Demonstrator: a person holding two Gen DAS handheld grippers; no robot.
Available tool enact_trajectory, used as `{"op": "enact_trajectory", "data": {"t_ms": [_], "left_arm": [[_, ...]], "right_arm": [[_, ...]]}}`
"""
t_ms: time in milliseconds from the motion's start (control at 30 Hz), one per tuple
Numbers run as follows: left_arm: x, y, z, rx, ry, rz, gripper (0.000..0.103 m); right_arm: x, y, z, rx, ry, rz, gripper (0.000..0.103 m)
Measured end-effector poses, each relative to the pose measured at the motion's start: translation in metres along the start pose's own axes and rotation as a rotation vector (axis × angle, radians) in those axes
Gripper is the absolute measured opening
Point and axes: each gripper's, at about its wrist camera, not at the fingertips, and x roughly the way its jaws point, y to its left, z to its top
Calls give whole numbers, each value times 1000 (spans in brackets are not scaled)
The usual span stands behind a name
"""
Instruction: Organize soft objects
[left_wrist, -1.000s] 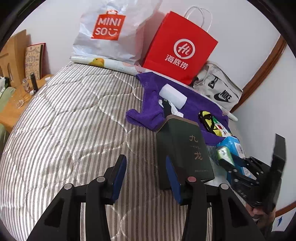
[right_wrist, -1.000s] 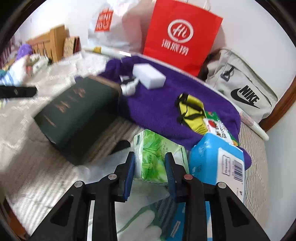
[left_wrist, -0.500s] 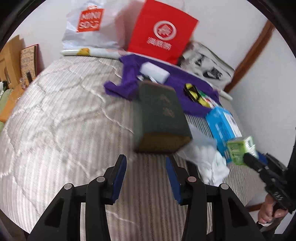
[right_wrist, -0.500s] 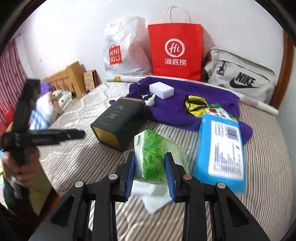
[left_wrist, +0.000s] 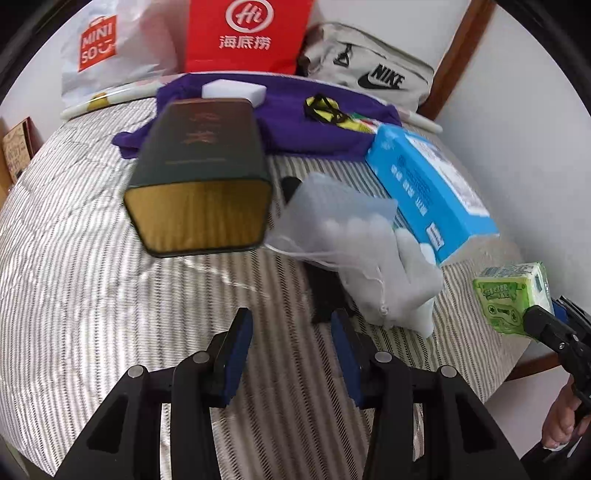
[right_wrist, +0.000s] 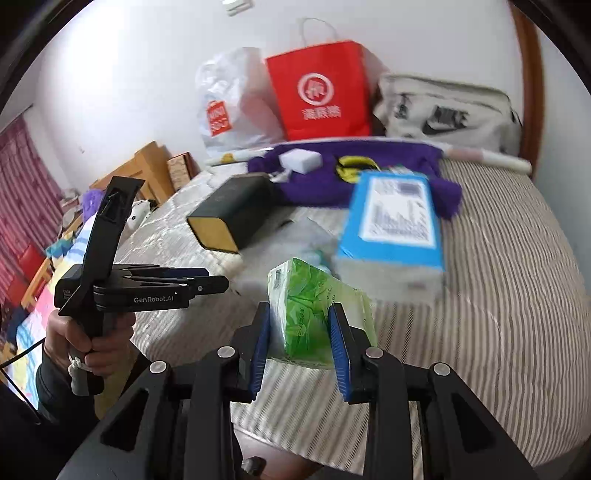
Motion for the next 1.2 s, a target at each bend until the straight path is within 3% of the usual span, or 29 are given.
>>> {"op": "enact_trajectory", "data": {"t_ms": [133,233,533,633,1000,1200], "left_arm": [[5,-11,1,35,-26,54,42],[8,-18,4,55,-27,55,42],[22,-50,8,182,-48,155,55],[21,-46,9,160,-58,132,55],[-5,-2,-16,115,-49,171,55],[3,-11,-9,180,-67,143,55]], "right_arm": [[3,-23,-10,67,14,-4,31],[9,-35,-15,106,28,7,31],[15,-45,-19,136,12,34,37],[15,-48,-20,151,6,38,38],[2,-59,-20,160,-21,-10,43],[4,-61,-20,173,-15,7,44]]}}
